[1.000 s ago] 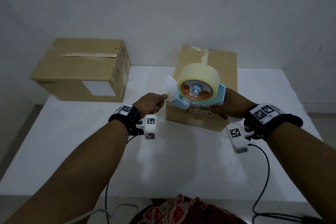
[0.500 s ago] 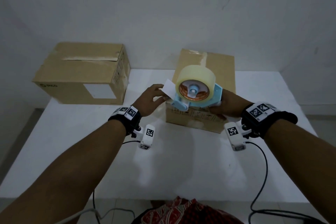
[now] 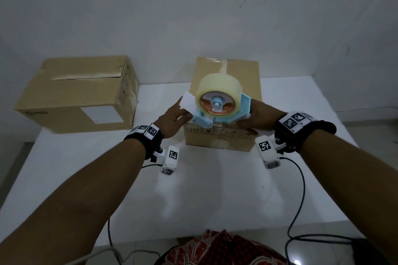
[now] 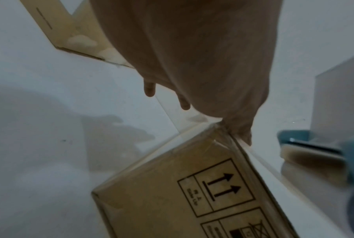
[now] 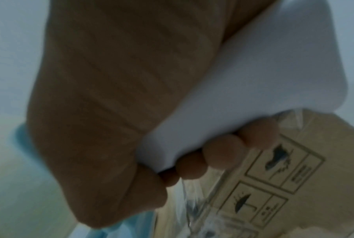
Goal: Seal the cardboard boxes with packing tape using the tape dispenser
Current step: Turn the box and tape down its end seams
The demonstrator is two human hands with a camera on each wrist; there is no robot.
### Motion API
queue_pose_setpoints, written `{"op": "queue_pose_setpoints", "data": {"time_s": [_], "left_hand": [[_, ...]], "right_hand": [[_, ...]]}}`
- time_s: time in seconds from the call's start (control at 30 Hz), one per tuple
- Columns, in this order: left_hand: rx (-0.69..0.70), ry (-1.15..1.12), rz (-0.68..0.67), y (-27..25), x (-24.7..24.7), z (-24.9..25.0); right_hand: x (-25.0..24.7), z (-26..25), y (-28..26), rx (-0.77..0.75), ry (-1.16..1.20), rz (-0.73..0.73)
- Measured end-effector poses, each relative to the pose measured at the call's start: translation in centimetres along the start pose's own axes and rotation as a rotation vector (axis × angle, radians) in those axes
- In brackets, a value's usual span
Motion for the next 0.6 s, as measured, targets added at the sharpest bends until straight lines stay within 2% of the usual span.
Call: {"op": "queue_pose_setpoints", "data": {"time_s": [0.13,0.23,0.37,0.5,0.6], "left_hand": [[-0.005,0.077,-0.066,0.0,0.3,-1.2],[-0.004,0.031,-0.049,-0.3,0.3,-0.4],[-0.026,0.014,-0.044,-0.4,0.2,-0.2],[-0.016,0.014,-0.066,-0.6,0.0,-0.2],[-0.061,-0.041,-0.073,-0.3,0.1,0.0]], "right_hand": [[-1.9,2.0,-1.8,0.053,0.006,0.031],[-2.1,3.5,-2.9,0.093,0.007,0.028],[-1.5,4.0,-3.1,0.073,-0.046,0.026],[-2.5,4.7,-4.0,0.111,-0.001,0.065],[-2.7,5.7,-4.8,0.142,0.051,0.052]]}}
Point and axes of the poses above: each hand's wrist, its own y-axis towards the middle knuckle, its own x-axis out of the palm, z = x × y, the point moved 3 cm from there along y, towards the middle knuckle, and after that the axes turned 6 degrees about z, right-handed, at the moved point
